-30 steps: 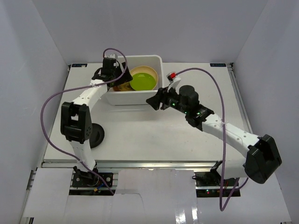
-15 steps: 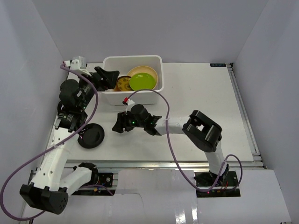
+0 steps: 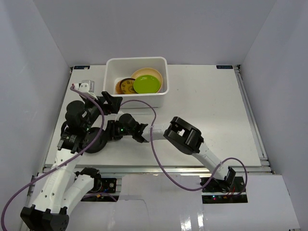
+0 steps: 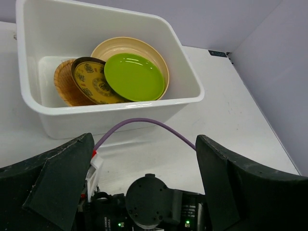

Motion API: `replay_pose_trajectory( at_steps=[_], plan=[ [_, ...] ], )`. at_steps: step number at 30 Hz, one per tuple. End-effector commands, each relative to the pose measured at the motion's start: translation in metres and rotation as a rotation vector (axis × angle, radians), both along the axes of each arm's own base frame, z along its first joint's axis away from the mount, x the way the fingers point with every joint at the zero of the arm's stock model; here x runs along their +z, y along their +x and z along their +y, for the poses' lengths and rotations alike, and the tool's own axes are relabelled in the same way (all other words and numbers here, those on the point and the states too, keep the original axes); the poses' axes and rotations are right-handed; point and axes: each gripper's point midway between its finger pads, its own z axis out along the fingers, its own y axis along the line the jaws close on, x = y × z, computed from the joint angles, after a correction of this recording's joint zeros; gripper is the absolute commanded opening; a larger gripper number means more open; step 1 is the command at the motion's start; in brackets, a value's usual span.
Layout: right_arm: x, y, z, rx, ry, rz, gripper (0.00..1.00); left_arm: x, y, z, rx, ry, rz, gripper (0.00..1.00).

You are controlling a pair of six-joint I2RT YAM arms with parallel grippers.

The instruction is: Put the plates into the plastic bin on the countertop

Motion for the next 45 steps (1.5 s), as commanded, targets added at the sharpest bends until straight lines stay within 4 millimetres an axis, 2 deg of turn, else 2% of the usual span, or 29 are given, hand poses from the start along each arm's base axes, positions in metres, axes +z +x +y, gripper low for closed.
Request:
replay_pose_trajectory(
  at_steps=[1,4,6,8,9,10,11,12,14,15,16,17,18,22,23,26,27,29,30,31,33,34,35,38,39,41,42,43,45],
  plan=[
    [-0.028,-0.012,0.018,0.006,-0.044,0.077,0.55,0.003,-0.004,0.009,0.035,0.021,-0.068,0.98],
    [-0.030,-0.009,0.022,-0.019,-0.034,0.088,0.41,0.000,-0.004,0.009,0.032,0.025,-0.073,0.98],
    [-0.030,-0.005,0.017,-0.048,-0.039,0.080,0.16,0.000,-0.004,0.009,0.030,0.029,-0.078,0.98],
    [-0.013,-0.002,0.009,-0.062,-0.021,0.007,0.13,0.000,-0.004,0.011,0.042,0.034,-0.083,0.98],
    [0.013,0.005,0.006,-0.093,0.008,-0.053,0.11,0.001,-0.004,0.012,0.045,0.037,-0.082,0.98],
    [0.022,0.007,0.000,-0.103,0.013,-0.094,0.08,0.001,-0.004,0.011,0.040,0.037,-0.081,0.98],
    [0.018,0.009,-0.014,-0.120,-0.004,-0.149,0.08,0.002,-0.005,0.010,0.033,0.036,-0.084,0.98],
    [0.052,0.012,-0.021,-0.133,0.041,-0.200,0.08,0.005,-0.005,0.009,0.032,0.029,-0.092,0.98],
    [0.058,0.015,-0.044,-0.137,0.014,-0.303,0.08,0.009,-0.005,0.013,0.053,0.026,-0.102,0.98],
    [0.099,0.027,-0.057,-0.200,0.054,-0.380,0.08,0.009,-0.005,0.017,0.072,0.027,-0.100,0.98],
    [0.113,0.032,-0.068,-0.231,0.059,-0.438,0.08,0.011,-0.004,0.025,0.122,0.029,-0.103,0.98],
    [0.112,0.034,-0.086,-0.242,0.016,-0.535,0.08,0.012,-0.003,0.032,0.164,0.029,-0.102,0.98],
    [0.153,0.046,-0.102,-0.326,0.047,-0.612,0.08,0.010,-0.001,0.049,0.255,0.037,-0.088,0.97],
    [0.202,0.089,-0.160,-0.479,-0.020,-0.791,0.08,0.015,-0.005,0.078,0.419,0.024,-0.102,0.92],
    [0.220,0.111,-0.179,-0.526,-0.033,-0.835,0.08,0.017,-0.007,0.081,0.435,0.013,-0.106,0.92],
    [0.239,0.150,-0.215,-0.604,-0.089,-0.885,0.08,0.016,-0.007,0.082,0.440,0.006,-0.110,0.98],
    [0.255,0.161,-0.219,-0.620,-0.072,-0.899,0.08,0.012,-0.005,0.081,0.437,0.010,-0.102,0.98],
    [0.258,0.189,-0.235,-0.634,-0.096,-0.880,0.08,0.006,-0.002,0.073,0.395,0.023,-0.081,0.98],
    [0.247,0.201,-0.234,-0.629,-0.108,-0.850,0.08,0.000,0.002,0.069,0.376,0.031,-0.058,0.98],
    [0.259,0.212,-0.233,-0.628,-0.098,-0.838,0.08,-0.002,0.003,0.065,0.357,0.032,-0.049,0.98],
    [0.239,0.239,-0.236,-0.619,-0.141,-0.793,0.08,-0.006,0.004,0.055,0.303,0.025,-0.040,0.98],
    [0.253,0.250,-0.236,-0.638,-0.134,-0.800,0.08,-0.010,0.006,0.050,0.276,0.029,-0.034,0.98],
    [0.231,0.263,-0.238,-0.640,-0.186,-0.771,0.08,-0.011,0.005,0.043,0.236,0.031,-0.030,0.98],
    [0.232,0.282,-0.234,-0.634,-0.166,-0.742,0.08,-0.016,0.005,0.034,0.187,0.032,-0.017,0.98],
    [0.210,0.289,-0.232,-0.620,-0.199,-0.700,0.08,-0.017,0.005,0.032,0.178,0.032,-0.018,0.98],
    [0.216,0.301,-0.229,-0.629,-0.184,-0.680,0.11,-0.018,0.006,0.032,0.178,0.038,-0.015,0.98],
    [0.197,0.306,-0.227,-0.621,-0.219,-0.646,0.11,-0.020,0.007,0.033,0.180,0.041,-0.010,0.98],
    [0.195,0.310,-0.227,-0.628,-0.226,-0.634,0.13,-0.020,0.006,0.031,0.171,0.043,-0.009,0.98],
    [0.191,0.315,-0.227,-0.641,-0.239,-0.618,0.27,-0.020,0.005,0.030,0.161,0.041,-0.012,0.98]
  ],
)
